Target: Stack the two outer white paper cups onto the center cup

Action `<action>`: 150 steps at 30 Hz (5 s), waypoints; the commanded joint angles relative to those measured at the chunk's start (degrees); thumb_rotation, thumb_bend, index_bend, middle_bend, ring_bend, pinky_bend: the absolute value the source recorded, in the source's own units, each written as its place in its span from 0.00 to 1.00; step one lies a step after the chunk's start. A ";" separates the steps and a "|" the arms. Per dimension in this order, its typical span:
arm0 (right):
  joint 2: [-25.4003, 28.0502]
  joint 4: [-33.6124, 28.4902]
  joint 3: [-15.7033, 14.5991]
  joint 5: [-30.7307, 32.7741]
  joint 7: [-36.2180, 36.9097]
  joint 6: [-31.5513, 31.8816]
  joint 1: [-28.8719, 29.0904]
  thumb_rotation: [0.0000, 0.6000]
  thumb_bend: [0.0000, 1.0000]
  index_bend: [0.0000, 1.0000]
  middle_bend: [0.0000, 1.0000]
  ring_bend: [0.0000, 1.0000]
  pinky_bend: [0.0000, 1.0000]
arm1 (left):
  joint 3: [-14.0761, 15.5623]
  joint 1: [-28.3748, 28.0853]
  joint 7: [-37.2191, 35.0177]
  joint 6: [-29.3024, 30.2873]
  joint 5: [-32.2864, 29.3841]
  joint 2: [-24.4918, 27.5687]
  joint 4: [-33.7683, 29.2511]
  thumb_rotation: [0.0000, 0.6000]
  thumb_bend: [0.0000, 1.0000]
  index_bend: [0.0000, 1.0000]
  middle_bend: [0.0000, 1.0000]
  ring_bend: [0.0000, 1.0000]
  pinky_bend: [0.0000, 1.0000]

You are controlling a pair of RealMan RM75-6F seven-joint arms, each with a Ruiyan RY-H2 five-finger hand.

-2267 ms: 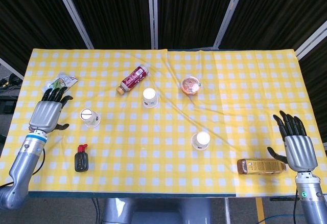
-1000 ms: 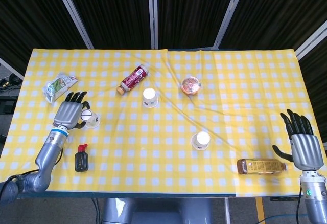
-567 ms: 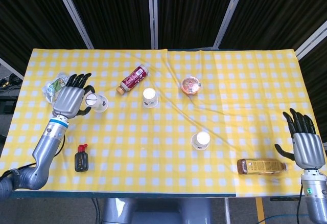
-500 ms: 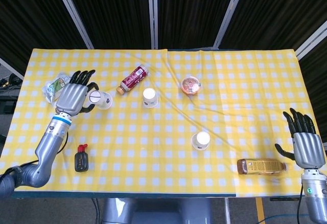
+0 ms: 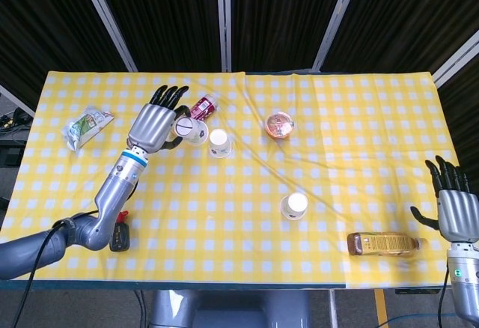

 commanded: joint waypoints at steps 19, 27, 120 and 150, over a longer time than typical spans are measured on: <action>-0.17 0.44 0.23 0.40 0.51 -0.42 0.11 1.00 0.10 0.09 0.00 0.00 0.00 | 0.37 -6.68 -1.39 -3.43 -1.89 -7.80 10.07 1.00 0.36 0.42 0.00 0.00 0.00; 0.17 0.46 0.59 0.76 1.68 -0.39 -0.02 1.00 0.10 0.09 0.00 0.00 0.00 | 0.48 -9.00 0.88 -5.82 -4.53 -9.07 12.65 1.00 0.36 0.40 0.00 0.00 0.00; -8.01 -21.27 -0.88 15.72 -24.49 -23.14 22.24 1.00 0.15 0.31 0.00 0.00 0.01 | 17.46 34.86 -11.82 30.46 21.83 15.43 -16.02 1.00 0.00 0.00 0.00 0.00 0.00; -8.93 -21.03 3.57 14.55 -22.72 -17.81 24.70 1.00 0.18 0.47 0.05 0.00 0.08 | 15.92 35.83 -13.28 29.42 22.52 15.76 -15.84 1.00 0.00 0.00 0.00 0.00 0.00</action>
